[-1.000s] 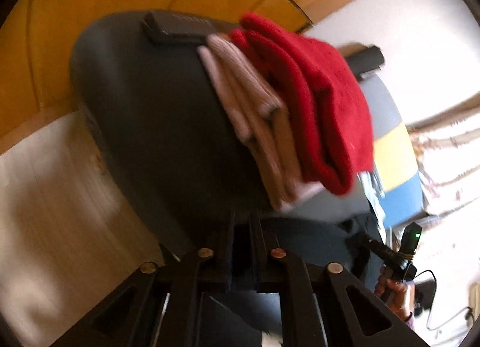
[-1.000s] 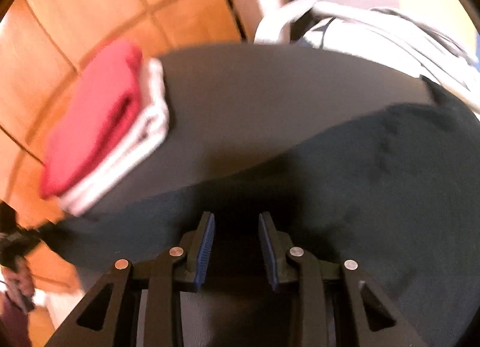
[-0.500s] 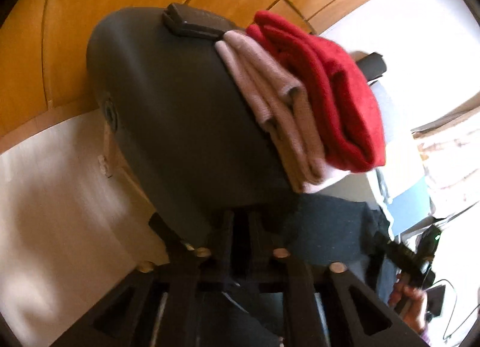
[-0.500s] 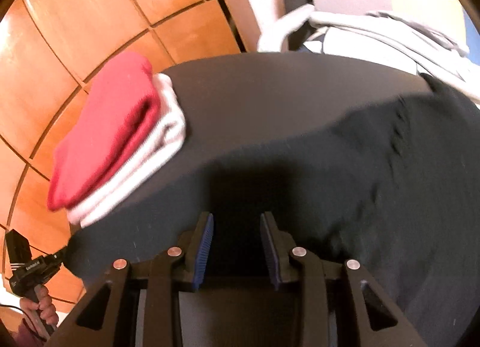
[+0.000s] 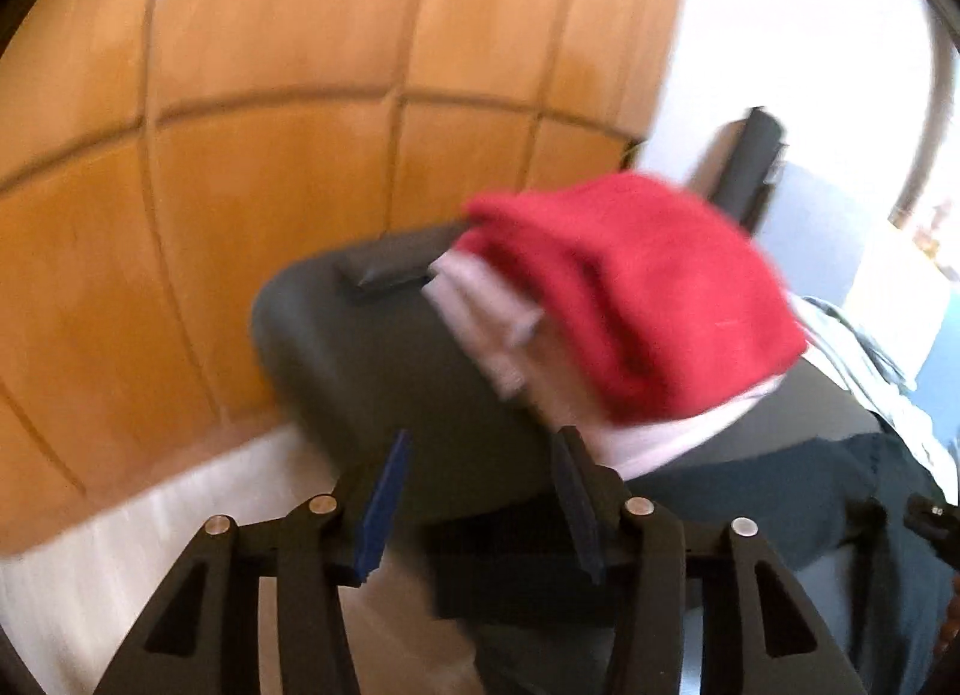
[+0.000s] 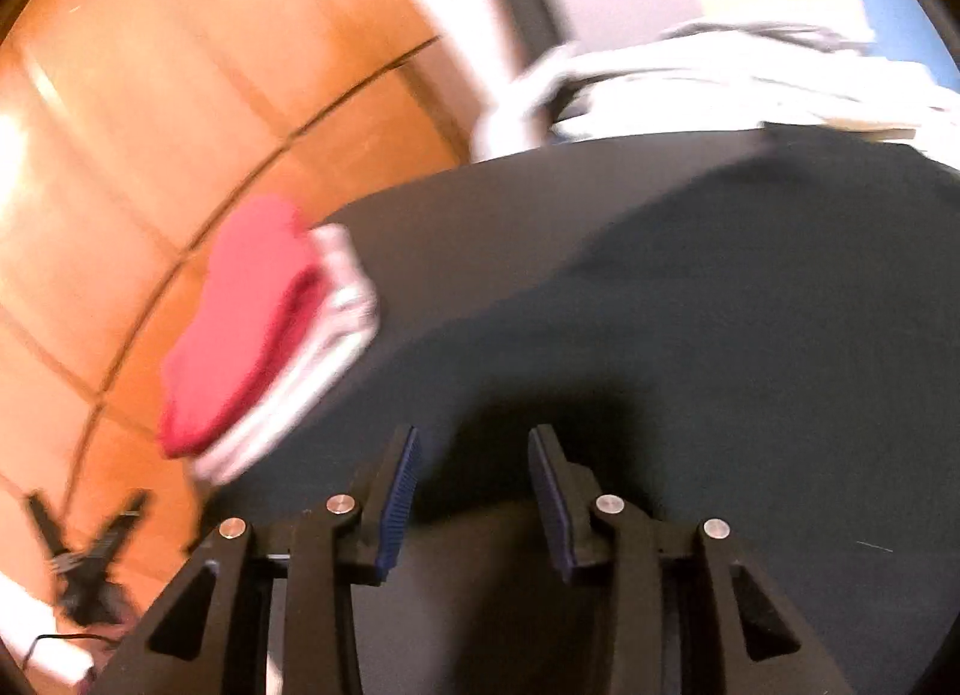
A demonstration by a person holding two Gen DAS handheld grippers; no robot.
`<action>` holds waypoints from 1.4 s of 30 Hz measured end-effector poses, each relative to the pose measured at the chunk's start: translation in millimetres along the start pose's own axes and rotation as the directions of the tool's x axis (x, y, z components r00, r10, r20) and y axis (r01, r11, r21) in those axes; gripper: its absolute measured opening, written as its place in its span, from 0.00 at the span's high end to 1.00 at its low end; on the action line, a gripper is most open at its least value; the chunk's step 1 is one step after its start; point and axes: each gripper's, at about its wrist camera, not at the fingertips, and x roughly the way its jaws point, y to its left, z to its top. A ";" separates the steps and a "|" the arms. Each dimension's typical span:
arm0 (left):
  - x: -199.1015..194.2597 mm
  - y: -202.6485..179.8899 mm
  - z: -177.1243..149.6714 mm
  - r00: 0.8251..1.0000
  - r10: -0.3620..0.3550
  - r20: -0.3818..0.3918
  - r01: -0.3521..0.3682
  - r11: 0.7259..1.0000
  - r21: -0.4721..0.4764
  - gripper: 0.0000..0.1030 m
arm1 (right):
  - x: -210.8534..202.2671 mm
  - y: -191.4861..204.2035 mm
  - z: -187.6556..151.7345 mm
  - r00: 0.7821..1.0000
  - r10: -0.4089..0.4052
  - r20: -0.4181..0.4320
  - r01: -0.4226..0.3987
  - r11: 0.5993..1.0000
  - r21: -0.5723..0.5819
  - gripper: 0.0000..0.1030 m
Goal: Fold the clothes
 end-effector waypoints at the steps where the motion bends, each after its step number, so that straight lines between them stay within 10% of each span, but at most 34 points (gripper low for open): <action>1: -1.6 -19.3 1.2 1.000 -0.028 0.005 0.027 0.999 0.043 0.46 | -12.3 -16.7 -2.0 0.999 -0.036 0.012 0.036 0.999 0.027 0.62; 6: 3.7 -143.2 -17.6 0.960 -0.265 -0.092 0.279 0.934 0.224 0.44 | -94.7 -127.9 -24.1 0.986 -0.146 0.085 0.118 0.953 0.278 0.62; 11: 2.5 -267.5 -50.4 0.852 -0.465 -0.240 0.523 0.783 0.338 0.44 | -193.4 -233.6 -50.6 0.938 -0.298 0.174 0.183 0.858 0.480 0.62; 16: 6.8 -371.1 -90.7 0.775 -0.514 -0.367 0.631 0.658 0.411 0.44 | -303.9 -321.6 -77.6 0.832 -0.486 0.268 0.198 0.711 0.675 0.62; 18: 10.1 -397.9 -106.9 0.773 -0.503 -0.387 0.634 0.624 0.456 0.44 | -352.4 -349.8 -84.9 0.757 -0.577 0.306 0.205 0.655 0.727 0.62; 20: 11.6 -414.6 -121.0 0.779 -0.477 -0.407 0.626 0.608 0.487 0.44 | -387.7 -377.4 -90.0 0.734 -0.606 0.305 0.184 0.611 0.770 0.62; 23: 22.6 -426.7 -138.0 0.766 -0.442 -0.467 0.637 0.615 0.464 0.44 | -407.1 -404.8 -90.6 0.790 -0.539 0.293 0.100 0.585 0.805 0.60; 33: 16.4 -439.9 -139.0 0.725 -0.444 -0.526 0.683 0.561 0.468 0.24 | -220.0 -306.4 -0.3 0.964 -0.158 0.213 0.037 0.876 0.482 0.60; 38: 40.4 -470.6 -103.7 0.710 -0.488 -0.507 0.700 0.569 0.432 0.24 | -125.8 -270.7 93.3 0.989 -0.087 0.117 0.046 0.949 0.312 0.60; 42: 93.8 -502.6 -49.1 0.692 -0.513 -0.508 0.704 0.634 0.319 0.22 | -67.2 -269.8 163.3 0.994 -0.104 0.037 0.091 0.963 0.252 0.60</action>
